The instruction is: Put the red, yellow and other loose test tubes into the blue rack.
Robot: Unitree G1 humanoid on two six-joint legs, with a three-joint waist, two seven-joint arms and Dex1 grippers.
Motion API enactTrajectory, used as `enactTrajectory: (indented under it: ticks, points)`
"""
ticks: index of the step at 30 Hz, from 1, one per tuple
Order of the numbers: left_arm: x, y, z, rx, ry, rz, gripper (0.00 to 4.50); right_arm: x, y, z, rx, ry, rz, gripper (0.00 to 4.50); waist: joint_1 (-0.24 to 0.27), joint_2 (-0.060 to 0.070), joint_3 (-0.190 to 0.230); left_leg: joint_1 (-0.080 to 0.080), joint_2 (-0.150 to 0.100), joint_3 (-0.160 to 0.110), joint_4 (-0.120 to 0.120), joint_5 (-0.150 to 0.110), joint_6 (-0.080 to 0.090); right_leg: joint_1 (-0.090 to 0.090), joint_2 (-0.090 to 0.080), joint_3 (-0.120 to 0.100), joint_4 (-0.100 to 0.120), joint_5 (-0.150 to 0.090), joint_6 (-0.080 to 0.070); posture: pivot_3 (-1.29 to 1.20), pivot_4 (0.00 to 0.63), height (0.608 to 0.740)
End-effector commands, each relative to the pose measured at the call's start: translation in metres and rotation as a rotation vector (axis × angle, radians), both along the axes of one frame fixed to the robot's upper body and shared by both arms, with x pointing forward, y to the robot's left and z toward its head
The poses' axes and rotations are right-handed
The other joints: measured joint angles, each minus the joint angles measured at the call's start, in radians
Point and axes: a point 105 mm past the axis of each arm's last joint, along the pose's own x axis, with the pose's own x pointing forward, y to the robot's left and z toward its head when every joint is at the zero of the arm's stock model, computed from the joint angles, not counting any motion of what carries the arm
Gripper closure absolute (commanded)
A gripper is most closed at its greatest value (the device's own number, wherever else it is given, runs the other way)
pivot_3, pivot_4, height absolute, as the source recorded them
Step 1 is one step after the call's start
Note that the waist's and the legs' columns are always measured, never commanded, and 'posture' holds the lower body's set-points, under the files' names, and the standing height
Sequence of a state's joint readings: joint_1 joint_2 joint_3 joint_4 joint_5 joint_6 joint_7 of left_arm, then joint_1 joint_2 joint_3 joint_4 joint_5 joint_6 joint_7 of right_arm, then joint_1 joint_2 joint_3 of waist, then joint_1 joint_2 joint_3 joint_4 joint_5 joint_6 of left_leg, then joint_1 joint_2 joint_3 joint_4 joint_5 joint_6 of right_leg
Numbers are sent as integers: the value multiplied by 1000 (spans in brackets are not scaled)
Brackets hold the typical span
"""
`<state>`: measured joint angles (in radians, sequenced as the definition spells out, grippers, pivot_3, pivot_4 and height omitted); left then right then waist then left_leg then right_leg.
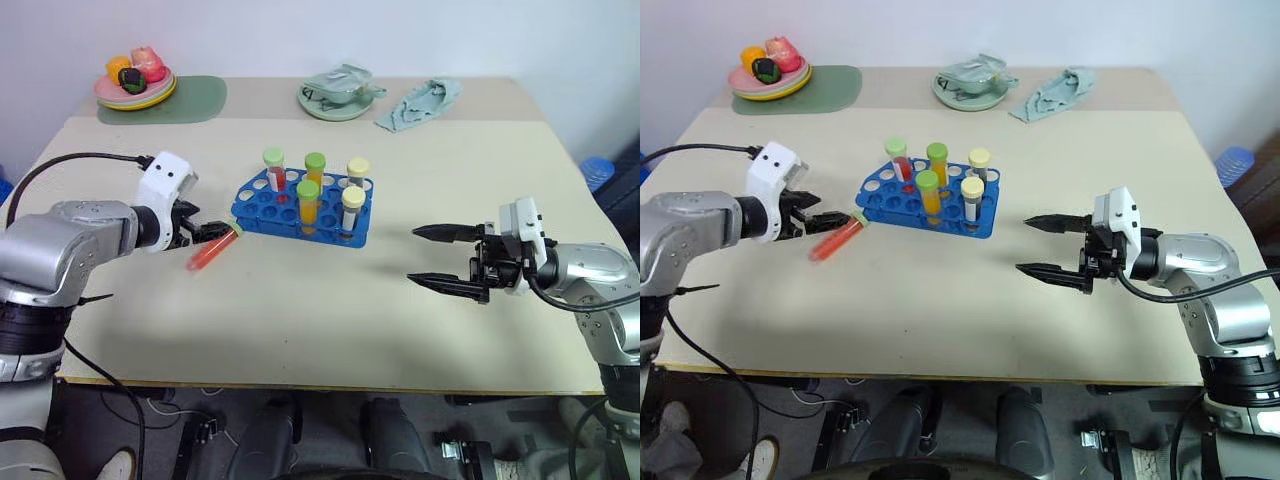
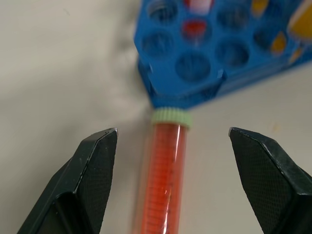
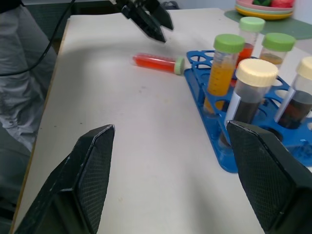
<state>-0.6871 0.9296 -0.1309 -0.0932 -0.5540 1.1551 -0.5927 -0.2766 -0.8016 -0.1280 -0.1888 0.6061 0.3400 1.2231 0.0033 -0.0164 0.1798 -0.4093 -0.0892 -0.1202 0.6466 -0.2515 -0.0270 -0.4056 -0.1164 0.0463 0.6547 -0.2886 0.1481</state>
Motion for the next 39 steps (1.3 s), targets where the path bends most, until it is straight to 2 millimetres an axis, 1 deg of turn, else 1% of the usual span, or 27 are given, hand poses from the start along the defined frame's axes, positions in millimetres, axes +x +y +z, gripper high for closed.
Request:
enactTrajectory:
  ticks: [1,4,6,10,13,16,26,28,29,30,31,33,34,35,36,39]
  points:
    - [8,2,1,69,53,0,777,-2,2,8,15,-43,4,776,-2,0,0,0,0,0,0,0,0,0,0,0,0,0,0,0,150,740]
    - [17,4,-3,121,89,11,777,-4,1,8,17,-44,-6,776,-7,0,0,0,0,0,0,0,0,0,0,0,0,0,0,0,150,740]
    - [24,1,-3,120,110,18,777,-5,0,8,16,-46,-13,776,-10,0,0,0,0,0,0,0,0,0,0,0,0,0,0,0,150,740]
    - [32,-4,-2,115,157,32,777,-7,-1,8,19,-45,-25,776,-15,-1,0,0,0,0,0,0,0,0,0,0,0,0,0,0,150,740]
    - [32,-7,-6,99,240,56,777,-12,-4,8,15,-37,-36,776,-17,-1,1,0,0,0,0,0,0,0,0,0,1,0,0,0,150,740]
    - [30,-7,-11,107,281,61,777,-17,-7,7,5,-24,-34,776,-21,-1,1,0,0,0,0,0,1,-1,0,0,1,0,0,0,150,740]
    - [29,2,-31,171,315,61,777,-18,-3,8,17,-33,-23,776,-17,-1,1,0,0,0,1,0,1,-1,0,0,2,0,0,0,150,740]
    - [31,3,-32,176,314,67,1298,-17,-3,9,18,-35,-21,776,-17,-1,1,0,0,0,1,0,0,-1,0,0,2,0,0,0,150,740]
    - [31,4,-33,179,312,71,1626,-17,-3,9,18,-35,-21,776,-17,-1,1,0,0,0,1,0,1,-1,0,0,2,0,0,0,150,740]
    - [32,5,-34,180,314,75,2049,-17,-3,9,18,-36,-21,776,-17,-1,1,0,0,0,1,0,0,-1,0,0,2,0,0,0,150,740]
    - [32,5,-35,181,316,76,2049,-17,-3,9,17,-36,-20,776,-17,-1,1,0,0,0,1,0,0,-1,0,0,2,0,0,0,150,740]
    - [33,5,-36,183,316,75,2818,-16,-3,9,17,-38,-20,776,-17,-1,1,0,0,0,1,0,0,-1,0,0,2,0,0,0,150,740]
    - [33,5,-37,186,311,80,2932,-16,-3,9,18,-38,-19,776,-17,-1,1,0,0,0,1,0,0,-1,0,0,2,0,0,0,150,740]
    - [34,5,-37,188,307,84,3419,-16,-3,9,18,-38,-19,776,-17,-1,1,0,0,0,1,0,1,-1,0,0,2,0,0,0,150,740]
    - [34,5,-37,189,306,85,3683,-17,-3,9,17,-38,-19,776,-16,-1,1,0,0,0,1,0,1,0,0,0,2,0,0,0,150,740]
    - [34,6,-35,182,292,75,3683,-17,-3,8,17,-38,-19,776,-15,-1,1,0,0,0,1,0,1,0,0,0,2,0,0,0,150,740]
